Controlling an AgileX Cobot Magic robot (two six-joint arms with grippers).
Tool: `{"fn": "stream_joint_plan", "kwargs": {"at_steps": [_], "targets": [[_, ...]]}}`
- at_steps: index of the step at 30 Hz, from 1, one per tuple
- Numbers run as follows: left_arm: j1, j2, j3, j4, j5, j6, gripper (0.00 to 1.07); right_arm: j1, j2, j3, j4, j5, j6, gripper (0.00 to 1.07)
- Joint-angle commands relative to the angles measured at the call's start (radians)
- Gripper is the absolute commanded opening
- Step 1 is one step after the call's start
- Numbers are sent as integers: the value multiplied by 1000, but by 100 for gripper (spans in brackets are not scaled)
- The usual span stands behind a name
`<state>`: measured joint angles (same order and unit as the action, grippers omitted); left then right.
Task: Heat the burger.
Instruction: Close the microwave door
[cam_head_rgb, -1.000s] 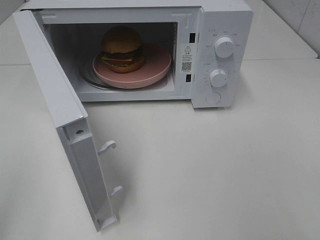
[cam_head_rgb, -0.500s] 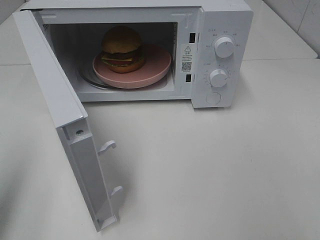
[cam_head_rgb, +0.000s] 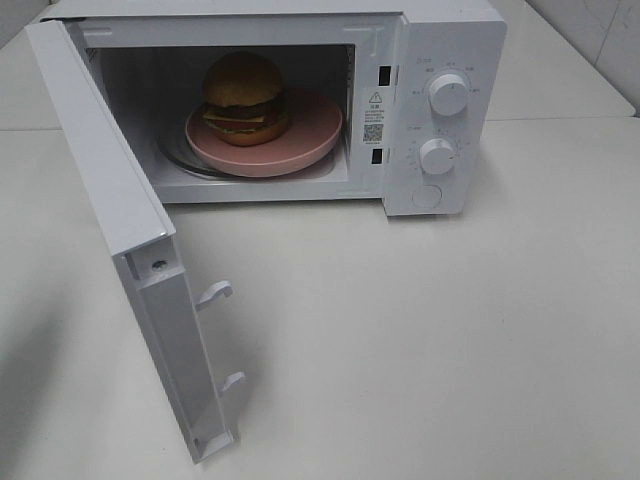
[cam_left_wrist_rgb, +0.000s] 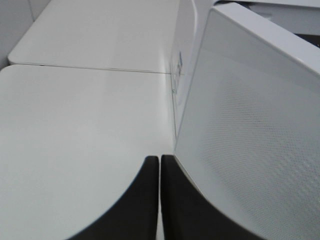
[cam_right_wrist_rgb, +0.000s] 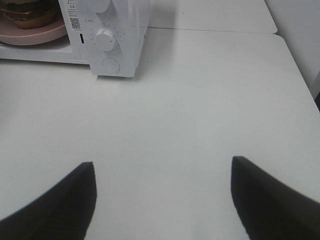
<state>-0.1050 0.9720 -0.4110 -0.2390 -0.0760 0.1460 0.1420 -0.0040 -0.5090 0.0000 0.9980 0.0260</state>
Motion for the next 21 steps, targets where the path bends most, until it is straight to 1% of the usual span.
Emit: {"fn": "stream_joint_plan", "kwargs": {"at_steps": [1, 2, 4, 5, 7, 8, 9, 11, 15, 21], "targets": [[-54, 59, -23, 25, -76, 2, 0, -4, -25, 2, 0, -8, -5, 69], [-89, 105, -43, 43, -104, 1, 0, -4, -25, 2, 0, -8, -5, 69], [-103, 125, -50, 56, -116, -3, 0, -4, -25, 2, 0, -8, -5, 69], [-122, 172, -71, 76, -138, -5, 0, -4, -25, 2, 0, -8, -5, 69], [-127, 195, -79, 83, -144, -5, 0, -4, -25, 2, 0, -8, -5, 69], [-135, 233, -102, 93, -148, -5, 0, -4, -25, 2, 0, -8, -5, 69], [-135, 233, -102, 93, -148, -5, 0, -4, -25, 2, 0, -8, -5, 69], [-136, 286, -130, 100, -155, -5, 0, -4, -25, 2, 0, -8, -5, 69], [-137, 326, -154, 100, -166, -5, 0, -4, -25, 2, 0, -8, -5, 69], [-185, 389, -185, 127, -195, -5, 0, -4, -25, 2, 0, -8, -5, 69]]}}
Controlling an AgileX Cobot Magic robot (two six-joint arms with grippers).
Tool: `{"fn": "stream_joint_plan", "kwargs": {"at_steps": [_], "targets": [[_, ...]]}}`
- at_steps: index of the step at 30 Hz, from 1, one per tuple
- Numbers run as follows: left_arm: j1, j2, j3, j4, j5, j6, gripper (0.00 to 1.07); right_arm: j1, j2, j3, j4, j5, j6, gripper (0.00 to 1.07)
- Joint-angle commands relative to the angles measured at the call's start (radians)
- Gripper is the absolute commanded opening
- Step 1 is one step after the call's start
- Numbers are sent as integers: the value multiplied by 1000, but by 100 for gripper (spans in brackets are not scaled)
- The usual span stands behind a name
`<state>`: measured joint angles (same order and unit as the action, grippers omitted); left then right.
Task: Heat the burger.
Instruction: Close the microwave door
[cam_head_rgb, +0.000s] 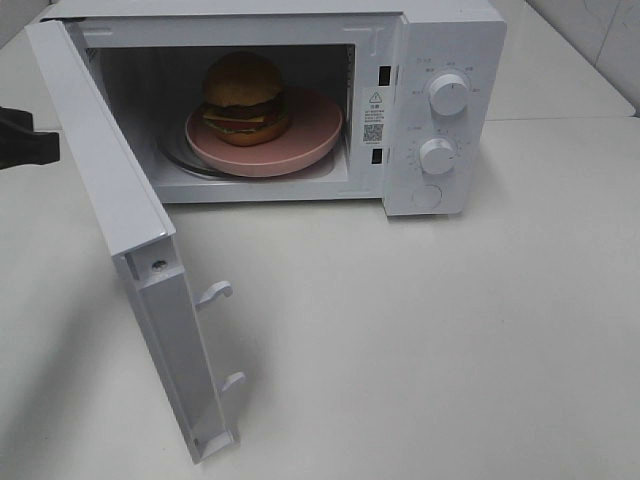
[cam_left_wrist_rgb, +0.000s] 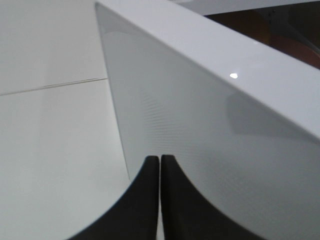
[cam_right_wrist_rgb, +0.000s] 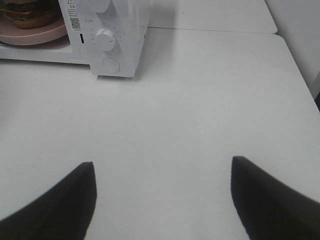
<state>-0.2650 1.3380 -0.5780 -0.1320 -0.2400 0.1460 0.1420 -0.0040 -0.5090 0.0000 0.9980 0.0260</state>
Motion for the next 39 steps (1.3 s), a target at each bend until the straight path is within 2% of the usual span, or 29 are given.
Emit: {"fn": "stream_joint_plan", "kwargs": {"at_steps": [1, 6, 12, 14, 23, 25, 34, 39], "targets": [[-44, 42, -29, 20, -40, -5, 0, -4, -25, 2, 0, -8, -5, 69], [-77, 79, -59, 20, -59, -5, 0, -4, -25, 2, 0, -8, -5, 69], [-113, 150, -121, 20, -67, -5, 0, -4, -25, 2, 0, -8, -5, 69], [-138, 193, -167, 20, -68, -5, 0, -4, -25, 2, 0, -8, -5, 69], [-177, 264, -247, 20, -81, -4, 0, -4, -25, 2, 0, -8, -5, 69], [-194, 308, -297, 20, -81, -6, 0, -4, -25, 2, 0, -8, -5, 69], [-240, 404, -394, 20, -81, -6, 0, -4, -25, 2, 0, -8, -5, 69], [-293, 498, -505, 20, -81, -6, 0, -4, -25, 2, 0, -8, -5, 69]]}}
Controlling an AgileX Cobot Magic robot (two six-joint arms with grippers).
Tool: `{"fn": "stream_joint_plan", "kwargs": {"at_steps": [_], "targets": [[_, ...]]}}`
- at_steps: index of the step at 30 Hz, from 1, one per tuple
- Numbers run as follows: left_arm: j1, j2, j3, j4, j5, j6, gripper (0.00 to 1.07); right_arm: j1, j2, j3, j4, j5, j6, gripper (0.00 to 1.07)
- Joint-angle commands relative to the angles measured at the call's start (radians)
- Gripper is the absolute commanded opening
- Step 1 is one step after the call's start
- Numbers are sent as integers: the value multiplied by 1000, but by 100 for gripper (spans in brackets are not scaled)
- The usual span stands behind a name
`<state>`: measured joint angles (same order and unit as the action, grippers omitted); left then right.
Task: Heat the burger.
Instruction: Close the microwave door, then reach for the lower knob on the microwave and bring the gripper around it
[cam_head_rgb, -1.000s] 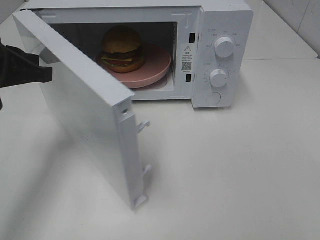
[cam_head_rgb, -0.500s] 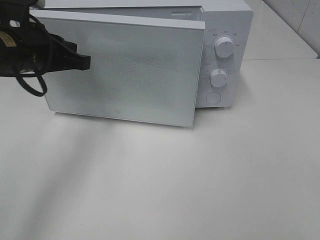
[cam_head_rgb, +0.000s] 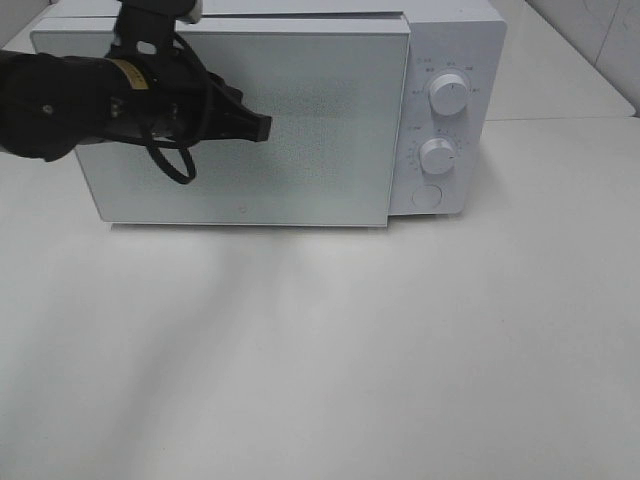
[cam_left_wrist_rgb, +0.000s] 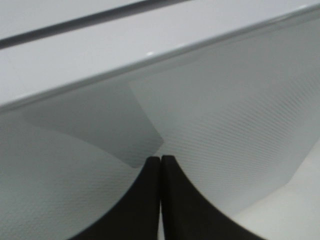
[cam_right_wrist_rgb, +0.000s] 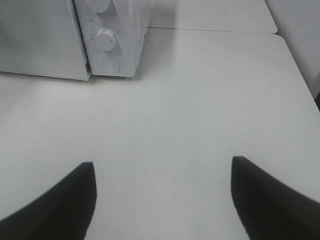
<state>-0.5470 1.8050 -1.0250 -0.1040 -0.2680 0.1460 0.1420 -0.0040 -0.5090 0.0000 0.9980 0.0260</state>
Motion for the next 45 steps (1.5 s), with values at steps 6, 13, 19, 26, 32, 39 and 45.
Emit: {"fn": "stream_joint_plan", "kwargs": {"at_steps": [6, 13, 19, 26, 32, 39, 45], "targets": [[-39, 90, -130, -8, -53, -6, 0, -4, -25, 2, 0, -8, -5, 69], [-70, 153, -230, -8, -45, -6, 0, -4, -25, 2, 0, -8, -5, 69], [-93, 191, -295, -10, -37, -6, 0, -4, -25, 2, 0, -8, -5, 69], [-117, 205, -322, -12, 24, -6, 0, -4, -25, 2, 0, -8, -4, 69], [-135, 170, -322, -9, 192, -3, 0, -4, -25, 2, 0, -8, -4, 69], [-136, 50, -322, -9, 406, -3, 0, -4, -25, 2, 0, -8, -4, 69], [-133, -65, -322, 21, 602, -3, 0, -4, -25, 2, 0, -8, -4, 69]]}}
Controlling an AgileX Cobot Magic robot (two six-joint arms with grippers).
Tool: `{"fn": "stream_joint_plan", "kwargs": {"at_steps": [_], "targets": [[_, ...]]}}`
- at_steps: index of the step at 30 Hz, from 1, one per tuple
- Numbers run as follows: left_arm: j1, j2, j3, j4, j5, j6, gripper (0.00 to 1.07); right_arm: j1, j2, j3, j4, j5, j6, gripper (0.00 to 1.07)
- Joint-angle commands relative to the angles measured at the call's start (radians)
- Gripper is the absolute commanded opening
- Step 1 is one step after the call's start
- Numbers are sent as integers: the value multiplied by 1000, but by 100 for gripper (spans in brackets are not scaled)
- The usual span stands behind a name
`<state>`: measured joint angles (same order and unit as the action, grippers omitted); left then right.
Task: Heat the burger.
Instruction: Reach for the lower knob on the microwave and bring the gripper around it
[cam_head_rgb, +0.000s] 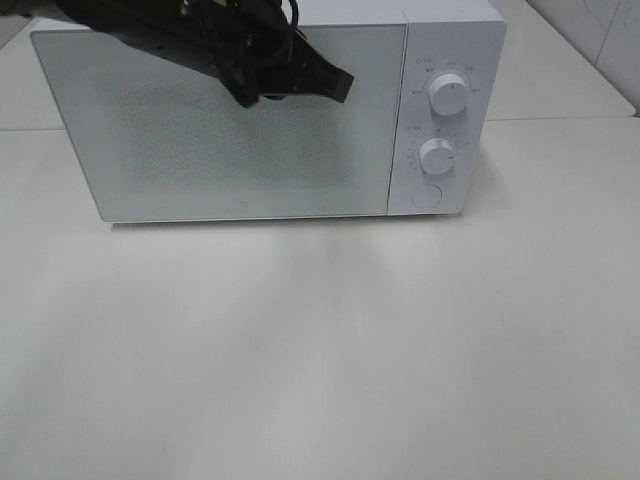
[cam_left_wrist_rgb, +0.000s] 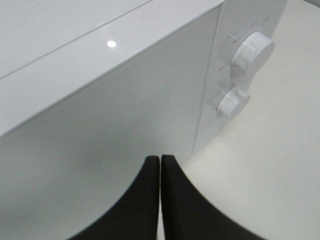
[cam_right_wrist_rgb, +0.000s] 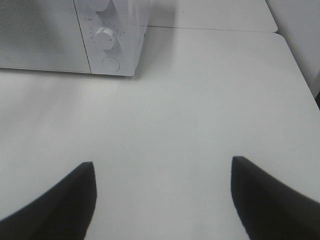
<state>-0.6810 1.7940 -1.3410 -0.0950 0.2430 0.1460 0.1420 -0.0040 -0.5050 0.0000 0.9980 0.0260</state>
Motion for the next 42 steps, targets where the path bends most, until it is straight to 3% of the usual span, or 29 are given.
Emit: {"fn": "stream_joint_plan", "kwargs": {"at_steps": [1, 6, 8, 12, 14, 26, 35, 42], "targets": [[1, -54, -6, 12, 91, -3, 0, -4, -25, -2, 0, -8, -4, 69], [40, -116, -4, 13, 248, -5, 0, -4, -25, -2, 0, -8, -4, 69], [103, -142, -4, -8, 371, -16, 0, -4, -25, -2, 0, -8, -4, 69], [141, -153, -4, -10, 421, -44, 0, -4, -25, -2, 0, -8, -4, 69], [228, -177, -4, -6, 518, -112, 0, -4, -25, -2, 0, -8, -4, 69], [457, -306, 1, 17, 689, -146, 0, -4, -25, -2, 0, -8, -4, 69], [480, -436, 72, 35, 728, -146, 0, -4, -25, -2, 0, -8, -4, 69], [480, -643, 240, 20, 736, -146, 0, -4, -25, -2, 0, -8, -4, 69]]}}
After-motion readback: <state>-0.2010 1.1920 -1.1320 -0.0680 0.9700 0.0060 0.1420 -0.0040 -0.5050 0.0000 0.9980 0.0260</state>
